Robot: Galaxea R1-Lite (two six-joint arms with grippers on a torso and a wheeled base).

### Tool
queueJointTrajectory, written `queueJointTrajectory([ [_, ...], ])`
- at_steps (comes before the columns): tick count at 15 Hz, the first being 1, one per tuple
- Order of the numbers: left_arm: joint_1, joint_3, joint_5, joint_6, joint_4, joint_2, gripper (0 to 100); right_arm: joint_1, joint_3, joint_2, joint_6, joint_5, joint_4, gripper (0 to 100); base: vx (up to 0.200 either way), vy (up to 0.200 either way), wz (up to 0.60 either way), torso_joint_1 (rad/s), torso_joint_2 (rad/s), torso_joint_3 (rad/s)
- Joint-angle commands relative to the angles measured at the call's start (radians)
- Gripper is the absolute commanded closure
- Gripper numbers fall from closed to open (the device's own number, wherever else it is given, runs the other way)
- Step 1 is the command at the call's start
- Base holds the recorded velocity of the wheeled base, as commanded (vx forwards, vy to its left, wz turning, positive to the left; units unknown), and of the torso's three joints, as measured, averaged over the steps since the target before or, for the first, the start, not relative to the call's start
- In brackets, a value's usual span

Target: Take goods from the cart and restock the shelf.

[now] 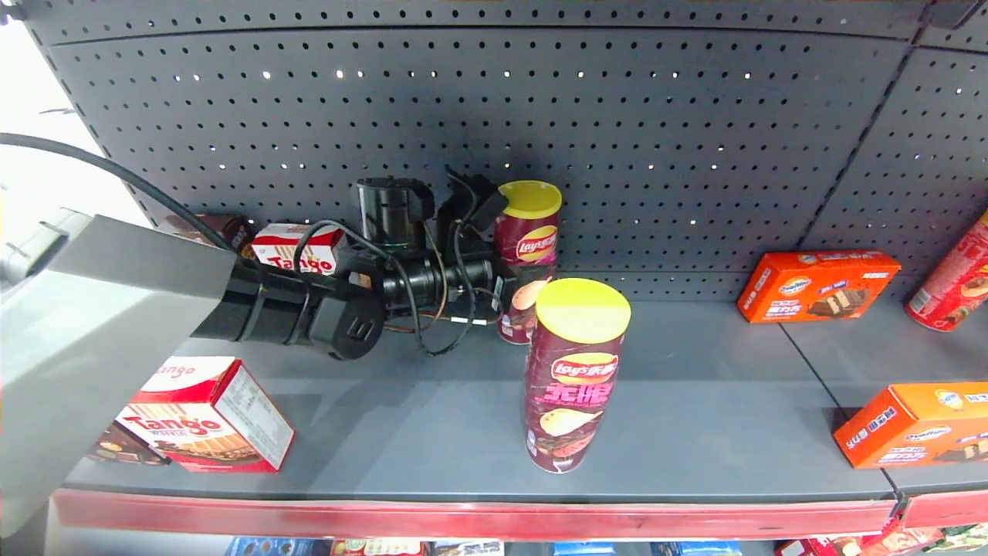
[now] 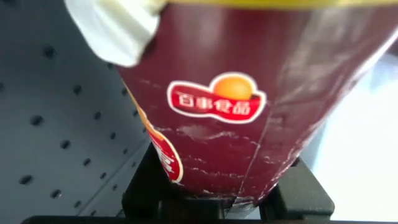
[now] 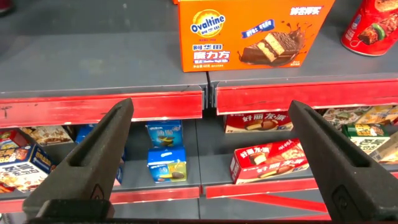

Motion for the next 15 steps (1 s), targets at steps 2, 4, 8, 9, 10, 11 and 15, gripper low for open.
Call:
queueJointTrajectory([
  [2, -0.001, 0.002, 0.0, 0.001, -0.016, 0.016, 100, 0.0, 0.0, 0.003, 0.0, 0.0, 0.0, 0, 0.0, 0.0, 0.0, 0.0, 0.0, 0.0],
  [4, -0.001, 0.003, 0.002, -0.001, -0.036, 0.027, 100, 0.0, 0.0, 0.003, 0.0, 0.0, 0.0, 0, 0.0, 0.0, 0.0, 0.0, 0.0, 0.0],
  [8, -0.003, 0.006, 0.002, -0.009, -0.043, 0.039, 100, 0.0, 0.0, 0.003, 0.0, 0.0, 0.0, 0, 0.0, 0.0, 0.0, 0.0, 0.0, 0.0],
  [9, -0.003, 0.005, 0.002, -0.009, -0.045, 0.042, 100, 0.0, 0.0, 0.003, 0.0, 0.0, 0.0, 0, 0.0, 0.0, 0.0, 0.0, 0.0, 0.0],
  [10, -0.006, 0.006, 0.002, -0.009, -0.056, 0.044, 100, 0.0, 0.0, 0.003, 0.0, 0.0, 0.0, 0, 0.0, 0.0, 0.0, 0.0, 0.0, 0.0],
  [11, -0.009, 0.006, 0.003, -0.012, -0.066, 0.045, 0, 0.0, 0.0, 0.003, 0.0, 0.0, 0.0, 0, 0.0, 0.0, 0.0, 0.0, 0.0, 0.0],
  [15, -0.003, 0.02, 0.0, -0.013, -0.08, 0.033, 0, 0.0, 0.0, 0.003, 0.0, 0.0, 0.0, 0, 0.0, 0.0, 0.0, 0.0, 0.0, 0.0],
])
